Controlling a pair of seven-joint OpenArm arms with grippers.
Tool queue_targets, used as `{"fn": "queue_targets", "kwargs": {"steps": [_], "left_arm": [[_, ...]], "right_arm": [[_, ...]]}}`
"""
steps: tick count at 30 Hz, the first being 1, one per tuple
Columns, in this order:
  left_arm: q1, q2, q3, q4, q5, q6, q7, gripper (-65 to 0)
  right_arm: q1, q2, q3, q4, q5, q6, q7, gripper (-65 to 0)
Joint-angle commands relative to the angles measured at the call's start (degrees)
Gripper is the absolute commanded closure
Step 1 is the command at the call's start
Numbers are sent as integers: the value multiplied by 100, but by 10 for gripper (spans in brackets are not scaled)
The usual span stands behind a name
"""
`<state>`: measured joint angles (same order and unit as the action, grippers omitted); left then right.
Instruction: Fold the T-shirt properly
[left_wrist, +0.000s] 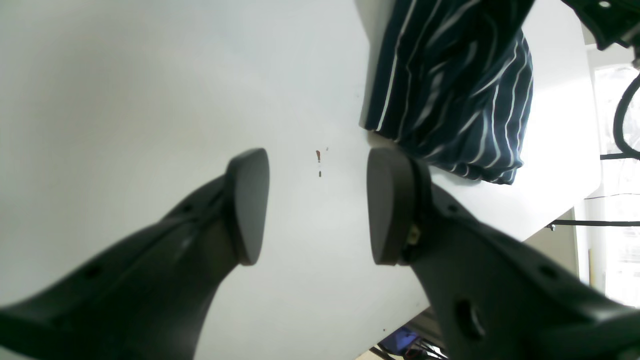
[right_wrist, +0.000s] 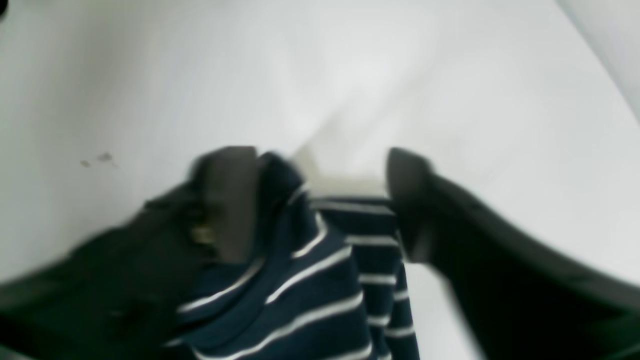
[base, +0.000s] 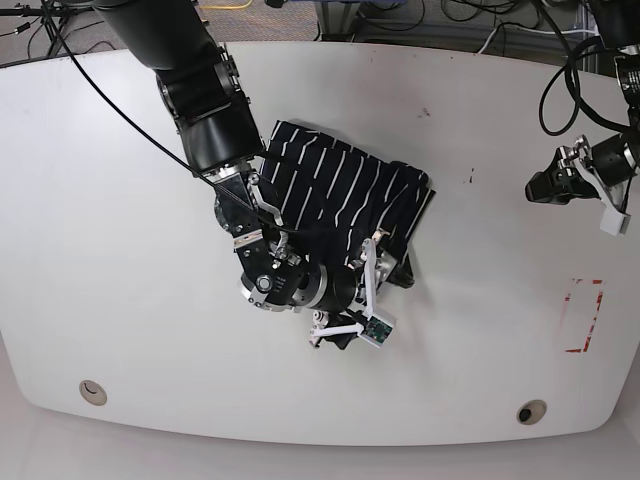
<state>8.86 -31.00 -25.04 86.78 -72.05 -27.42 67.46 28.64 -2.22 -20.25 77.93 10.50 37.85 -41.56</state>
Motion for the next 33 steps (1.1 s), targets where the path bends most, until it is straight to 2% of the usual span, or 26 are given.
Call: {"fn": "queue_targets", "kwargs": {"steps": [1,2,6,10,15,22,24,26,33], "left_arm": [[-126,-157,196,100,-131,-14,-122,-300],[-179,-157,284,109,-131,-14,-131,-300],[-425,-139,750,311,-131,3,-140,-300],[-618,89,1295,530,-122,12,-140,-300],[-970,362,2121,803,335,12,-131,-300],[-1462,977,3633,1216,1363,-14,-131,-300],[-1559,1162,3967,1260,1653,-14,-148,-300],[-1585,1311,4161,1269,1891,-14,-148,-300],[-1576,1716,4539,1278,2612,-23,-148,-299]], "right_arm": [[305,-64,25,132,71,-185,178,-620],[322,-64,25,159,79,-202,169,-647],[287,86,69,581,132,-246,134,-650],[-73,349,368,1082,141,-246,-33,-602],[-715,595,974,1882,141,-211,-349,-469],[-1717,903,1528,2682,141,-202,-402,-185],[-1902,938,1634,2726,141,-202,-411,-130],[-1998,947,1704,2726,141,-202,-411,-109],[-2183,956,1748,2198,141,-193,-253,-127]]}}
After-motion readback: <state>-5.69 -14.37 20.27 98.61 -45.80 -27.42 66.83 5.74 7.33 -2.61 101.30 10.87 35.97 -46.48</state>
